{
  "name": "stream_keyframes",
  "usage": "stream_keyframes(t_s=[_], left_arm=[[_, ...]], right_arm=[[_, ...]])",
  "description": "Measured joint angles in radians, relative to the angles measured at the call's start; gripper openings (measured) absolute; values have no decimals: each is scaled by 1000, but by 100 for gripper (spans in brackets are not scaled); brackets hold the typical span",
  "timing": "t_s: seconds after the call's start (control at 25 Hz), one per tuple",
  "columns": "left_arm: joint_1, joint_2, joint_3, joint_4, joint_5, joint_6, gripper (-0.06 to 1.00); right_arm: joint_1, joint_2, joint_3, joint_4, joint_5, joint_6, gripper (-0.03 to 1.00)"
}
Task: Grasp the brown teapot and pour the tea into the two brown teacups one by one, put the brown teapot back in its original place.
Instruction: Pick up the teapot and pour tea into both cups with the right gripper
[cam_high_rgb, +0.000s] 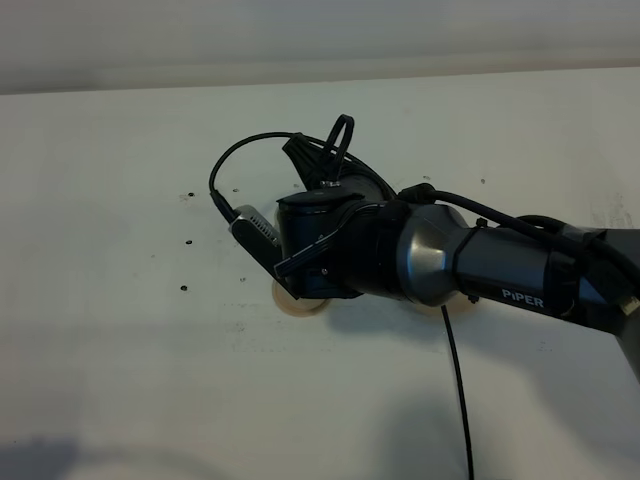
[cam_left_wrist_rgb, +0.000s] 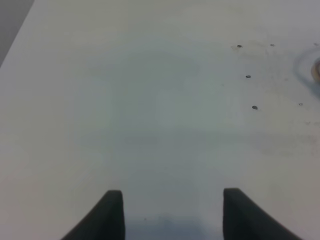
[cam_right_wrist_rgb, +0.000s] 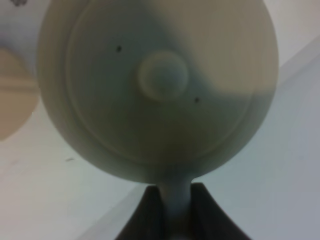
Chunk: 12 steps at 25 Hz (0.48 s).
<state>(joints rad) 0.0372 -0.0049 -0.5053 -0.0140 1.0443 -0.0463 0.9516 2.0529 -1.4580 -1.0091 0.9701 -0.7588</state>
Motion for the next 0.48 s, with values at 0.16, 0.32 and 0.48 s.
stream_keyframes(t_s=[0.16,0.32,0.48], left_arm=[[0,0,0,0,0,0,45],[0,0,0,0,0,0,45],[0,0,0,0,0,0,45]], right_arm=[[0,0,0,18,18,34,12],[0,0,0,37,32,78,12],[0,0,-23,83,57,111,12]])
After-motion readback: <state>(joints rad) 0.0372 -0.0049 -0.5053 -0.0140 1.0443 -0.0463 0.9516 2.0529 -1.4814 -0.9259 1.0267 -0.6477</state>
